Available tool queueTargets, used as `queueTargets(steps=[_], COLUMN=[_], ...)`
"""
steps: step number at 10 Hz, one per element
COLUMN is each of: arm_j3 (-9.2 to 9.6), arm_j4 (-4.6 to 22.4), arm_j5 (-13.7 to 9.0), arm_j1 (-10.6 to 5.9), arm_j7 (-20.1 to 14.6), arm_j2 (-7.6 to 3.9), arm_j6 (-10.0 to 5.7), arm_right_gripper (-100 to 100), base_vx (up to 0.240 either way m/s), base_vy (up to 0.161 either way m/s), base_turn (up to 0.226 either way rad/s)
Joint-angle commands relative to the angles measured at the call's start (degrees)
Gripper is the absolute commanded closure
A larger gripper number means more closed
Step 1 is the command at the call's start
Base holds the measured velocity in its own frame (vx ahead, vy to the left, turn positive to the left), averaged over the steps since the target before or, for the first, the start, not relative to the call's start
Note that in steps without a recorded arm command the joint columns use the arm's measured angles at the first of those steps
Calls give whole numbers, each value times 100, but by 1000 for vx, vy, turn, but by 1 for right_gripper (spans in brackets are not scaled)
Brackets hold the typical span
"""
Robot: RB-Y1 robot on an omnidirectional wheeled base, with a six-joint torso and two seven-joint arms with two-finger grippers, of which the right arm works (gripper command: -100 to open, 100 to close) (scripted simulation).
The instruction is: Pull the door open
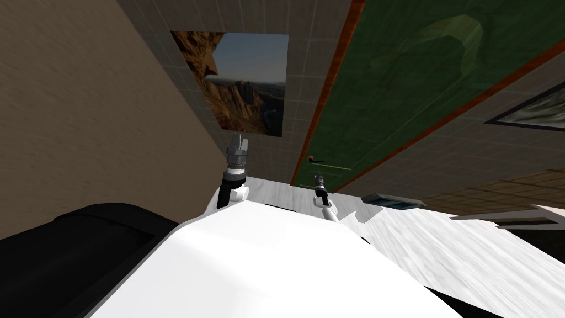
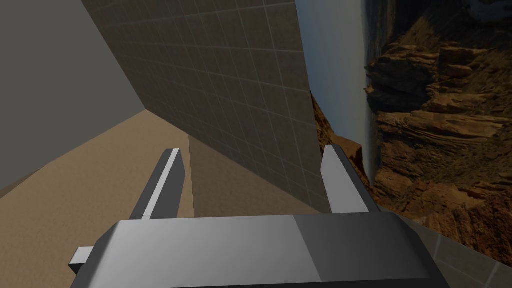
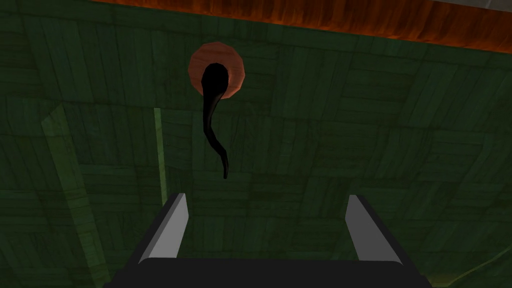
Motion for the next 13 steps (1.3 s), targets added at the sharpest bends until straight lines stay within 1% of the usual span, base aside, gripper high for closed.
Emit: queueTargets(steps=[1, 2, 3, 5, 8, 10, 11, 12, 13], arm_j3=[-10, -15, -25, -34, -45, -56, -58, -57, -95], arm_j4=[257, 376, 596, 816, 1047, 1305, 1363, 1316, 1370], arm_j5=[-8, -11, -16, -22, -28, -35, -36, -35, -68], arm_j1=[-117, -170, -270, -369, -473, -590, -616, -600, -532], arm_j7=[-24, -32, -47, -62, -78, -96, -100, -94, -197], arm_j2=[-31, -41, -59, -78, -96, -117, -122, -117, -253], arm_j6=[-29, -37, -50, -64, -79, -95, -99, -90, -161], arm_right_gripper=[-100, -100, -100, -100, -100, -100, -100, -100, -100], base_vx=[64, 70, 89, 84, 47, 55, 46, 18, 100], base_vy=[-49, -52, -70, -60, -38, -48, -48, -21, 24], base_turn=[61, 55, 99, 76, 39, 68, 41, 7, 162])
